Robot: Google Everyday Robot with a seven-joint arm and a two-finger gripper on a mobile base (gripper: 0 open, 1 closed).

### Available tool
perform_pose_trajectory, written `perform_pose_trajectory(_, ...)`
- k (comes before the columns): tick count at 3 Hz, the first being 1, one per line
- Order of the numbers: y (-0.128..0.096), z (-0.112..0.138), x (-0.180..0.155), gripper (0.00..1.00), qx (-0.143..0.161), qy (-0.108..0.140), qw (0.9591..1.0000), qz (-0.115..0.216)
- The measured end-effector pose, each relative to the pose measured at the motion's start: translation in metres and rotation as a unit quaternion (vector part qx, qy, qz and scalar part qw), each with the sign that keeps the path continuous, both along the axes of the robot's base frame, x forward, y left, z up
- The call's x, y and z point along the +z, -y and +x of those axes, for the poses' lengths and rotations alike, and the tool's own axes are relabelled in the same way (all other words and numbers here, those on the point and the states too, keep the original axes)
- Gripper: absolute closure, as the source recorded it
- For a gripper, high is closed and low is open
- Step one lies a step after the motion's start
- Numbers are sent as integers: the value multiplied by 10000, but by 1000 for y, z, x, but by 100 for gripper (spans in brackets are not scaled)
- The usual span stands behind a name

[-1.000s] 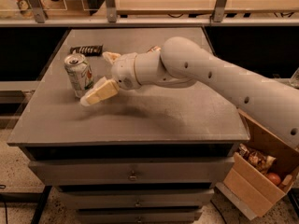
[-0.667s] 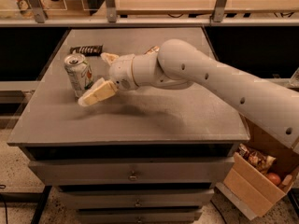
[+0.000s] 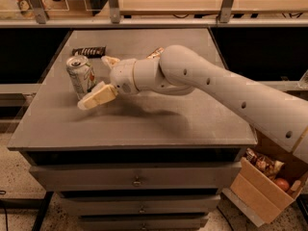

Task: Knock 7up can over

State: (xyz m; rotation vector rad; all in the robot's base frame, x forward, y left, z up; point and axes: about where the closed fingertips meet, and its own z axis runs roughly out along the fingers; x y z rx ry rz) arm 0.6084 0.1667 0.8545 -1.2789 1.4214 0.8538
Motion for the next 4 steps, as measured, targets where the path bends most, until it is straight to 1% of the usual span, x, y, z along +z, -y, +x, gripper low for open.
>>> perform_pose_trajectory(2,-11,3,5,0,122,3,9996,252)
perform_pose_trajectory(3,-16,3,8,17,169,15,9993,320)
perform_pose_trajectory(4,-18,2,8,40,192,0,9991,366)
